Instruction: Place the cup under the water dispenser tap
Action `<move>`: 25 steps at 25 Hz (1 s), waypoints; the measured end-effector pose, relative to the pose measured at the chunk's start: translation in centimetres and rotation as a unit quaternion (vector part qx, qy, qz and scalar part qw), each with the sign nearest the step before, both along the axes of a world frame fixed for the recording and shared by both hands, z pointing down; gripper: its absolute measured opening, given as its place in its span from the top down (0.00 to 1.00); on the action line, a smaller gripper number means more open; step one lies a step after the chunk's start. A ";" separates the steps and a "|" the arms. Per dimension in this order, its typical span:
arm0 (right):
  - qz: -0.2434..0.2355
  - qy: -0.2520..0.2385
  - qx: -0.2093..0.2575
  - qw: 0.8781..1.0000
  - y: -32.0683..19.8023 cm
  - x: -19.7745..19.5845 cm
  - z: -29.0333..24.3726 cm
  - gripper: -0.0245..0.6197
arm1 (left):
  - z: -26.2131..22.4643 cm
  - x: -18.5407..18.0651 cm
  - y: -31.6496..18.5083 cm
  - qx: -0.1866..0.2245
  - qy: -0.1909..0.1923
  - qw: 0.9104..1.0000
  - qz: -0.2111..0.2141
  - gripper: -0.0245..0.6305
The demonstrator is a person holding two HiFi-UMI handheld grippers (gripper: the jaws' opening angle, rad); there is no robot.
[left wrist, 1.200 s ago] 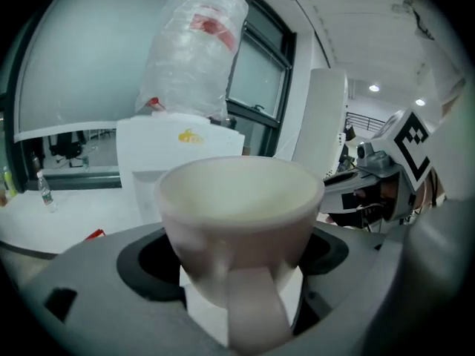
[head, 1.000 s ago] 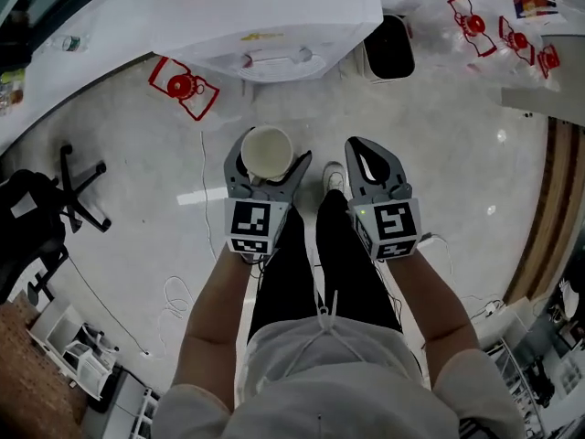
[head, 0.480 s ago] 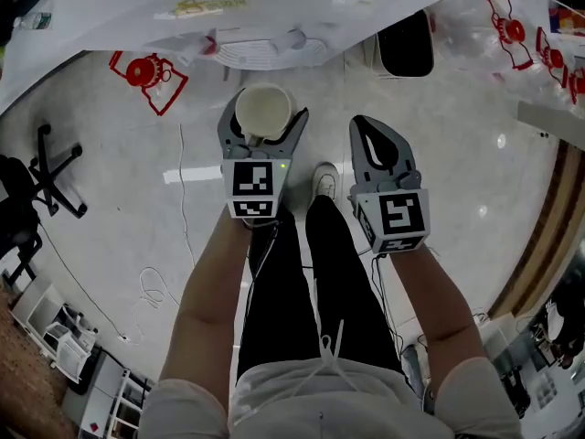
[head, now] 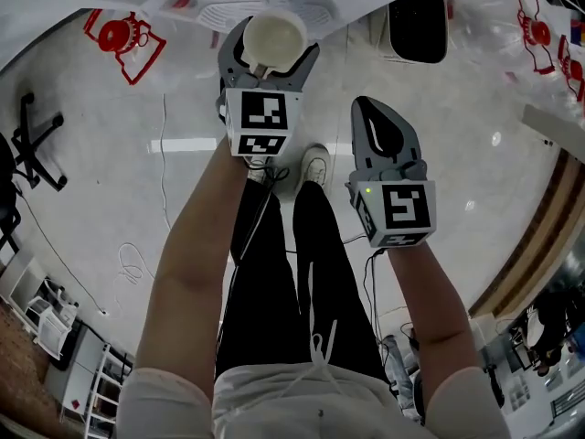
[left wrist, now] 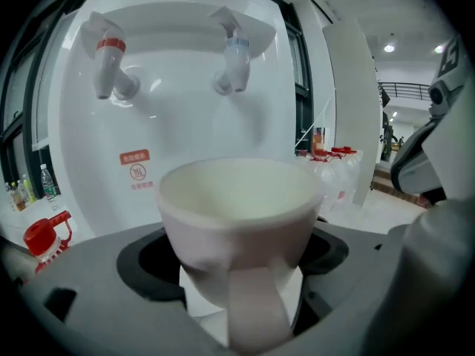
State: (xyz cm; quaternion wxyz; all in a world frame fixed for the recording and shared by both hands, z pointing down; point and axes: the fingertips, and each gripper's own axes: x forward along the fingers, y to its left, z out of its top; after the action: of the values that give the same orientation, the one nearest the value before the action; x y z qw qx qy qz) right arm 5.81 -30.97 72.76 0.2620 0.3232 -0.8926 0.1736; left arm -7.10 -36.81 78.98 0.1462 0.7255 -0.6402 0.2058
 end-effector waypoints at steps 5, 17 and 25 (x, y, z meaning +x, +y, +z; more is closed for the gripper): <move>0.002 -0.004 0.004 1.000 -1.0 -0.2 0.5 0.92 | 1.8 -0.4 -1.5 -0.002 0.000 1.000 0.001 0.27; 0.006 0.006 0.003 1.000 -2.1 -0.1 1.9 0.92 | 2.1 -0.9 -3.4 0.024 0.003 1.000 0.002 0.27; 0.003 0.011 -0.005 1.000 -2.0 0.0 2.2 0.92 | 2.1 0.2 -3.6 0.029 -0.002 0.999 0.044 0.27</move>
State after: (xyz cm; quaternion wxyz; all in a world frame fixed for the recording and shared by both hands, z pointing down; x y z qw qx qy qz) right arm 5.85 -32.92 74.94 0.2732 0.3262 -0.8878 0.1755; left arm -6.95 -40.42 81.09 0.1150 0.7562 -0.6139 0.1948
